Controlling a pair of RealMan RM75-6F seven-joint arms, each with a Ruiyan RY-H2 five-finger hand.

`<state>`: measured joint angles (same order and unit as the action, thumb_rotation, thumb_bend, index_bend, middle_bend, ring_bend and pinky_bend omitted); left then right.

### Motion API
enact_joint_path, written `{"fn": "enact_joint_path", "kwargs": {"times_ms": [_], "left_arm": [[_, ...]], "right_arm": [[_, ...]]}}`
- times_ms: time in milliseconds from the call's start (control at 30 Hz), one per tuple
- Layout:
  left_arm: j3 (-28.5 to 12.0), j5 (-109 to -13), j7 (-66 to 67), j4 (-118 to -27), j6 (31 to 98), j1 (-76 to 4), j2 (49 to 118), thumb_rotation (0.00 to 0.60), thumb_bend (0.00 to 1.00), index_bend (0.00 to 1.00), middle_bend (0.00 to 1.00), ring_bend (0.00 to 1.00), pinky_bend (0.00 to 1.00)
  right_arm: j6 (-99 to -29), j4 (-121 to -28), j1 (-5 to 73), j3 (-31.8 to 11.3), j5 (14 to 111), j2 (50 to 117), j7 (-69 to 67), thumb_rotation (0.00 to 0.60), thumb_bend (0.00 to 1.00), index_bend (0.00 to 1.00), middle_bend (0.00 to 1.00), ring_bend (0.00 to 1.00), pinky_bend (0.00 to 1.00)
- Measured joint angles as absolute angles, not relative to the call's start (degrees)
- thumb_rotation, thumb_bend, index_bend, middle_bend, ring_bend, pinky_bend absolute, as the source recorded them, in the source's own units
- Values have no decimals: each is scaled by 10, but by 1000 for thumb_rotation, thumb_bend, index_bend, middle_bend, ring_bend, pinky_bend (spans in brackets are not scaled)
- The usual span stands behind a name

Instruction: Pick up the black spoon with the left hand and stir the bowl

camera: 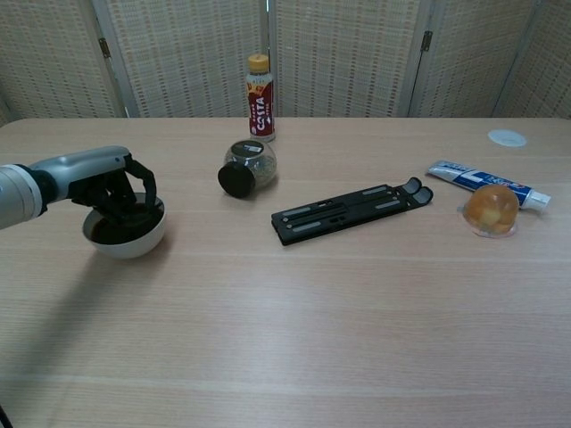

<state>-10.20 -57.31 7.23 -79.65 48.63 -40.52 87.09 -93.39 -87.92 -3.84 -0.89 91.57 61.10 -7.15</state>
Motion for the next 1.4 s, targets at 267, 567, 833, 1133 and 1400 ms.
{"fn": "enact_joint_path", "kwargs": {"times_ms": [267,567,833,1133,1400], "left_arm": [[-99,-587,71,-818,491,-405,871,600,491,713,964,840,982],[-112,-575,80,-784,486,-425,902,600,491,713,965,840,982],[-119,-551,91,-761,485,-428,902,600,492,714,964,840,982],[-112,-547,84,-792,487,-410,866,600,492,714,964,840,982],[-97,-564,80,-823,482,-404,855,600,491,714,964,840,982]], "right_arm": [[-937,-878,-40,-9,916,611,-73,600,194,19,165,128,93],[-943,-878,-44,-9,914,612,-75,600,194,19,165,128,93],[-942,-874,-45,-8,913,612,-78,600,194,19,165,128,93],[-938,-870,-41,-9,914,614,-82,600,194,19,165,128,93],[-937,-869,-41,-9,914,615,-81,600,194,19,165,128,93]]}}
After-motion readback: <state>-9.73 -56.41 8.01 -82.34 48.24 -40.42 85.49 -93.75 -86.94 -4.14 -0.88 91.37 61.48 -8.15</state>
